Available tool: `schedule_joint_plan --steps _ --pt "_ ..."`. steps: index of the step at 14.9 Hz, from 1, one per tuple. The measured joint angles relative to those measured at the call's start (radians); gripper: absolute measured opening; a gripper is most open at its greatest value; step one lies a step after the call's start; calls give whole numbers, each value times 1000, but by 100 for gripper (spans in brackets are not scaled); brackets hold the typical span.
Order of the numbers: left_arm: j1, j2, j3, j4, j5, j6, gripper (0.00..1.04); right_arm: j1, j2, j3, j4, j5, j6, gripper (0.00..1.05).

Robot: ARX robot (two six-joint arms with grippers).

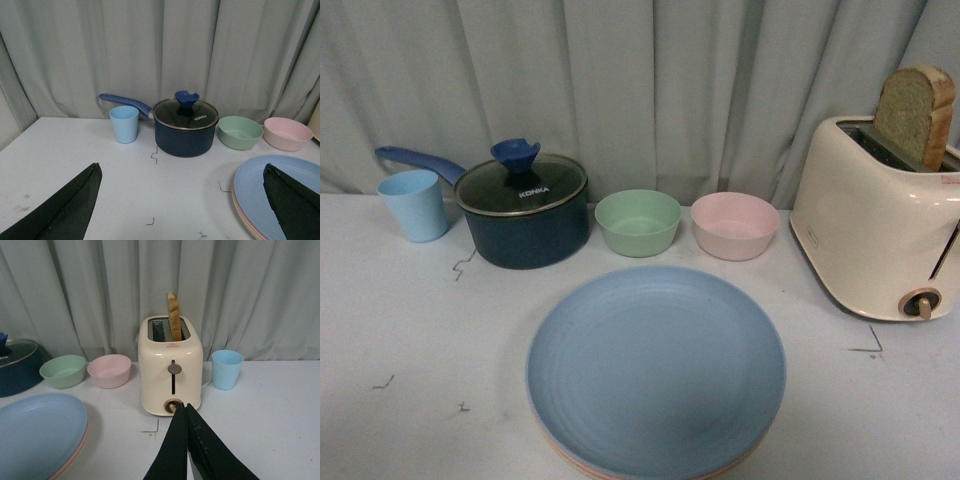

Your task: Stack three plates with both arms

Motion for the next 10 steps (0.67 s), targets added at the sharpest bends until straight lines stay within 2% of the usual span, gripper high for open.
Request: schedule_joint_plan --steps 5,6,8,10 --pt "0 0 0 0 1 0 98 0 0 0 8 0 0 2" --pt "0 0 0 0 1 0 98 0 0 0 8 0 0 11" --pt "0 0 0 0 1 0 98 0 0 0 8 0 0 38" --pt "0 0 0 0 1 0 98 0 0 0 8 0 0 56"
